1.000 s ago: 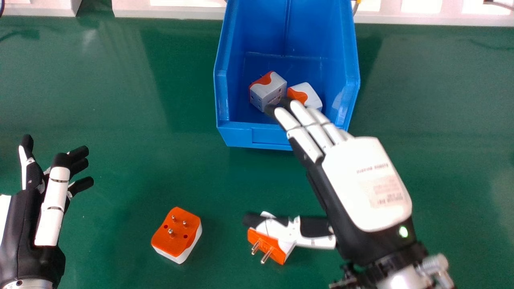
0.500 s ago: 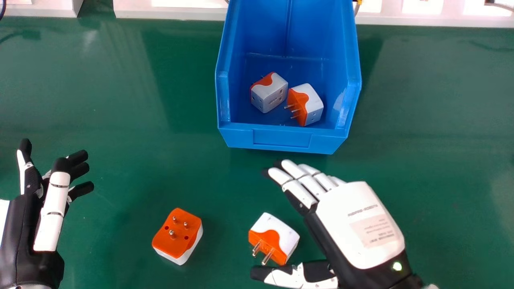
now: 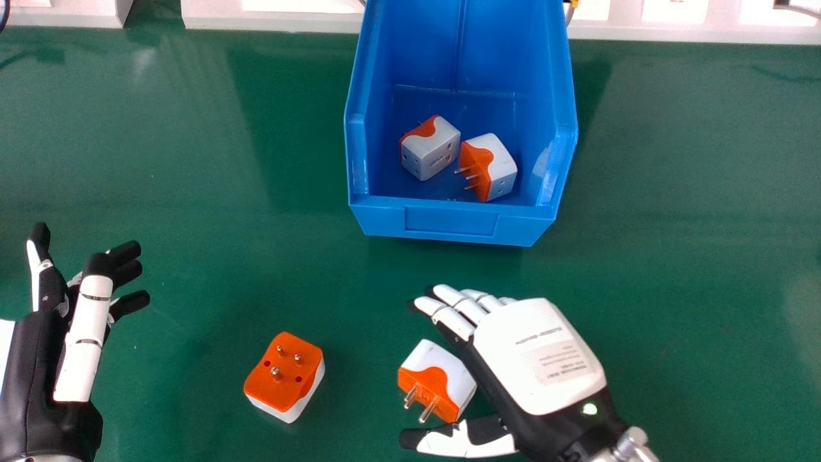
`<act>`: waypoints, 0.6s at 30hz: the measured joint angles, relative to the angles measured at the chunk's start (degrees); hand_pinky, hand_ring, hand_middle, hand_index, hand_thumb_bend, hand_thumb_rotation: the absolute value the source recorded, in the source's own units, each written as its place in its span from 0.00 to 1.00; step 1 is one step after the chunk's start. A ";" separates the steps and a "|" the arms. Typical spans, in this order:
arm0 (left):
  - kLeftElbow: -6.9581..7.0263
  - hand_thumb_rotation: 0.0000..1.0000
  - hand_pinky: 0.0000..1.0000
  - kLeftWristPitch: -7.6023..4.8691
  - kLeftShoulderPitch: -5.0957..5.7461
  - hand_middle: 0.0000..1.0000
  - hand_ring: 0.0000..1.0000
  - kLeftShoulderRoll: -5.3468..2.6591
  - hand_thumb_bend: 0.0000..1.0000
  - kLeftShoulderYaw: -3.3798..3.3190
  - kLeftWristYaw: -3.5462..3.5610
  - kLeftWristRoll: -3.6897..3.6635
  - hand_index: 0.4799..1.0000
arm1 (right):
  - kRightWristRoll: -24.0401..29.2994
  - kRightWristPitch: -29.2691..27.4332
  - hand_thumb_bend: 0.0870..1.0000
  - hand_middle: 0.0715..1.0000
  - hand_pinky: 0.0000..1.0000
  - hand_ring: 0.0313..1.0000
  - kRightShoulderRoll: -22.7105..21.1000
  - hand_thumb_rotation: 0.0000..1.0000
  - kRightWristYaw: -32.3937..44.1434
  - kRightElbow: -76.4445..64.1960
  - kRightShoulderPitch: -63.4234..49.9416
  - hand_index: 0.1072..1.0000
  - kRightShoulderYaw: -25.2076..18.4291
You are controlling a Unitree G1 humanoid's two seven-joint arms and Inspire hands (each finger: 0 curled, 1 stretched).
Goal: Pick all objects and put in blue box
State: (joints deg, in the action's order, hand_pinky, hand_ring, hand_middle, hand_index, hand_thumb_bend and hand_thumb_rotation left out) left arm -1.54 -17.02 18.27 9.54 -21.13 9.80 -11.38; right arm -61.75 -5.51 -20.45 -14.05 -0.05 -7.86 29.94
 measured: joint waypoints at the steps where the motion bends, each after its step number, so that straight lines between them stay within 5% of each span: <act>1: 0.00 0.82 0.75 0.00 0.01 0.82 0.82 0.00 0.53 0.00 0.00 0.00 0.66 | -0.01 0.16 0.47 0.89 0.72 0.85 0.01 0.55 0.32 0.74 0.51 0.86 0.27; 18: -0.05 0.82 0.75 -0.08 -0.55 0.82 0.83 0.14 0.52 -0.02 0.57 0.00 0.67 | 0.03 0.82 0.43 0.89 0.72 0.85 0.31 0.52 -2.67 9.00 5.82 0.86 2.93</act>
State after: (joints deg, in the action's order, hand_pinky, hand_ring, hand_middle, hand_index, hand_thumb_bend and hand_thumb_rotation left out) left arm -1.58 -17.10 17.72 9.69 -21.15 10.37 -11.38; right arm -61.72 -4.68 -20.14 -16.72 8.94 -2.04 32.88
